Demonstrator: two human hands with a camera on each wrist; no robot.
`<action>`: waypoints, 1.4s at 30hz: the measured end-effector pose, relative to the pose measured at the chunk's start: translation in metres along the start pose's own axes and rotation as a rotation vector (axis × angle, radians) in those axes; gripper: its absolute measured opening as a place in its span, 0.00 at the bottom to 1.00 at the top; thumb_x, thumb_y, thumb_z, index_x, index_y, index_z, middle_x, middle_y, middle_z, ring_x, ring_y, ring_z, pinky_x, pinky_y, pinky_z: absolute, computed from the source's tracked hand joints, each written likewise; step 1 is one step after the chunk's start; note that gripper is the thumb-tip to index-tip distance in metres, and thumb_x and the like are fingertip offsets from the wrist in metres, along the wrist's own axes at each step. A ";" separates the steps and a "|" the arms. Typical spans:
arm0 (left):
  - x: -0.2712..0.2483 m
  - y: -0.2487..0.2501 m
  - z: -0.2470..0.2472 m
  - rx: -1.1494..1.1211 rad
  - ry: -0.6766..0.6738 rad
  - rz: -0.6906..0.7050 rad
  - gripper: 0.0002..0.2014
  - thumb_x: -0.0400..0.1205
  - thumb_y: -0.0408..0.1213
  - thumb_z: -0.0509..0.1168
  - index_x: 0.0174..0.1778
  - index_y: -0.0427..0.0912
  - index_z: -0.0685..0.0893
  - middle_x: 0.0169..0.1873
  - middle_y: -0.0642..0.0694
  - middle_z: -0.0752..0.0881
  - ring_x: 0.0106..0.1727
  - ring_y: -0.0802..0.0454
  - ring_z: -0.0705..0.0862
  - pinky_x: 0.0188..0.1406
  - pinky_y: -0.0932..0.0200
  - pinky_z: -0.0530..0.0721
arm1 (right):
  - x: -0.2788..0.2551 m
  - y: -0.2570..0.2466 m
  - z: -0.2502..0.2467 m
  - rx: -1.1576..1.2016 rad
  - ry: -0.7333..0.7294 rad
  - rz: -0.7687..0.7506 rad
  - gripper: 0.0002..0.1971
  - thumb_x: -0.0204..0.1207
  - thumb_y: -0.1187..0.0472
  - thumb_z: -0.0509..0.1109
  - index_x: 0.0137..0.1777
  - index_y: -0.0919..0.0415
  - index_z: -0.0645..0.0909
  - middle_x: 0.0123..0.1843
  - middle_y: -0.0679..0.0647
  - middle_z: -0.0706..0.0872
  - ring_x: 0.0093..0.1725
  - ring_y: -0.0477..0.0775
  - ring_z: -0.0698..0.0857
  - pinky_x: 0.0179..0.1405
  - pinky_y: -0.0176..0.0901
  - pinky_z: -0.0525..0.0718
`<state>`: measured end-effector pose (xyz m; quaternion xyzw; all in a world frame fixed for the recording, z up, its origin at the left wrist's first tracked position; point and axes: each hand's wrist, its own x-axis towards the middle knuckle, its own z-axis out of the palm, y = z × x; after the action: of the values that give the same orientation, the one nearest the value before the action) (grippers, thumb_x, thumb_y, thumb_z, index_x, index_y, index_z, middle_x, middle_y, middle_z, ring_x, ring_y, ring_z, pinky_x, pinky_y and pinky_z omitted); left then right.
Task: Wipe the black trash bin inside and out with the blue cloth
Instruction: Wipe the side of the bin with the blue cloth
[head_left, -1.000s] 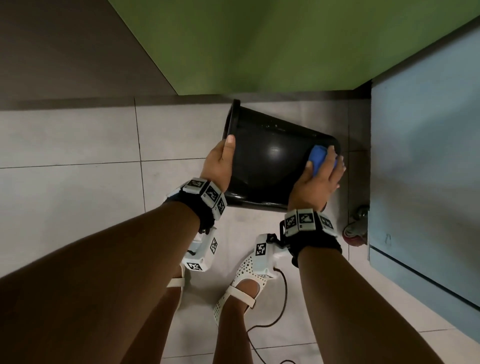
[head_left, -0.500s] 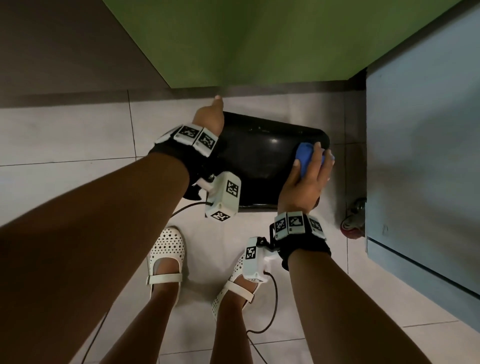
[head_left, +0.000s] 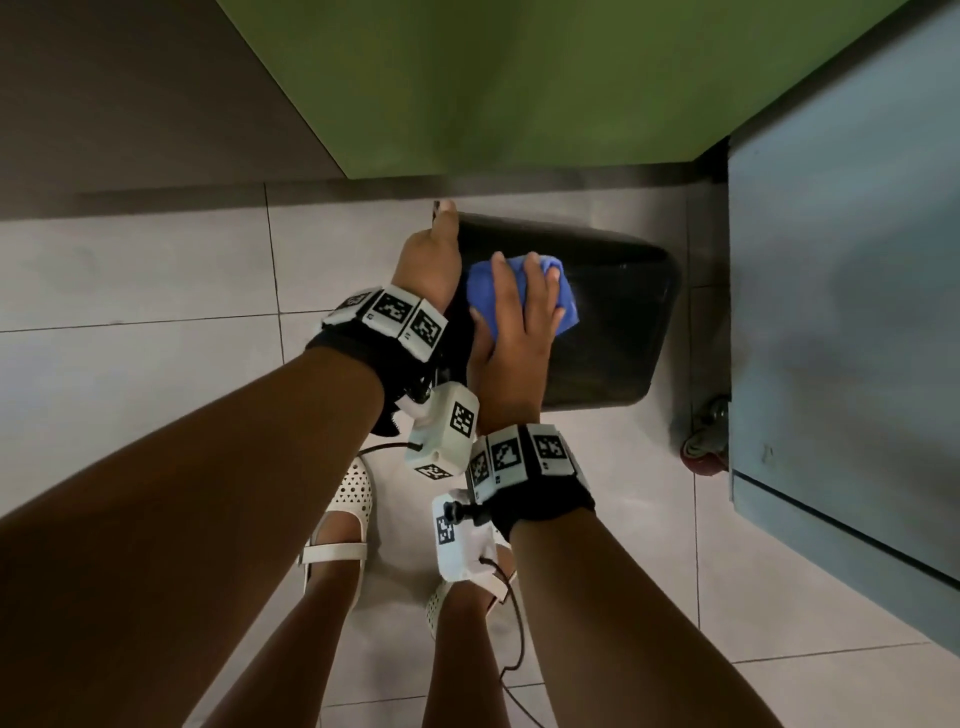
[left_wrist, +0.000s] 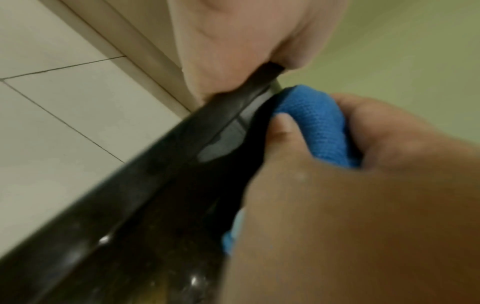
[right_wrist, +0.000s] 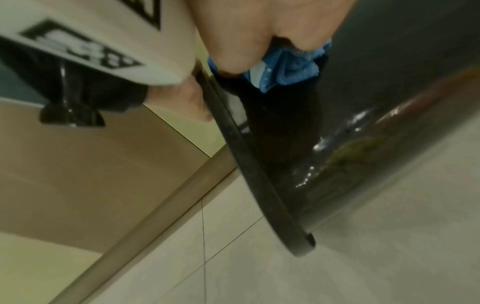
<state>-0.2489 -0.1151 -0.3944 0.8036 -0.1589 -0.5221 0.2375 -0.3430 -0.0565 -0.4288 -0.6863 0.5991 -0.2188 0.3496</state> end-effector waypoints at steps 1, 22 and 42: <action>-0.001 0.001 0.000 0.000 0.013 0.012 0.26 0.88 0.48 0.42 0.63 0.35 0.78 0.47 0.42 0.78 0.50 0.51 0.75 0.41 0.64 0.67 | 0.003 0.000 -0.006 0.006 0.007 0.023 0.22 0.81 0.56 0.57 0.74 0.57 0.67 0.79 0.64 0.61 0.80 0.62 0.50 0.77 0.66 0.49; -0.014 -0.016 0.009 -0.287 0.083 0.051 0.23 0.87 0.48 0.49 0.27 0.44 0.72 0.27 0.49 0.75 0.29 0.57 0.74 0.20 0.79 0.71 | 0.005 -0.001 -0.021 -0.065 0.034 0.087 0.23 0.81 0.62 0.56 0.77 0.54 0.62 0.81 0.63 0.58 0.81 0.64 0.51 0.76 0.68 0.63; -0.030 -0.047 -0.014 -0.513 -0.194 -0.105 0.14 0.79 0.45 0.57 0.46 0.40 0.82 0.39 0.41 0.90 0.40 0.47 0.88 0.48 0.57 0.87 | -0.001 0.064 -0.086 -0.143 0.307 0.406 0.23 0.81 0.63 0.60 0.76 0.57 0.65 0.73 0.64 0.69 0.66 0.65 0.75 0.56 0.41 0.71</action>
<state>-0.2477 -0.0572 -0.3920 0.6705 -0.0016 -0.6312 0.3898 -0.4475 -0.0771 -0.4198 -0.5337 0.7846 -0.2027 0.2420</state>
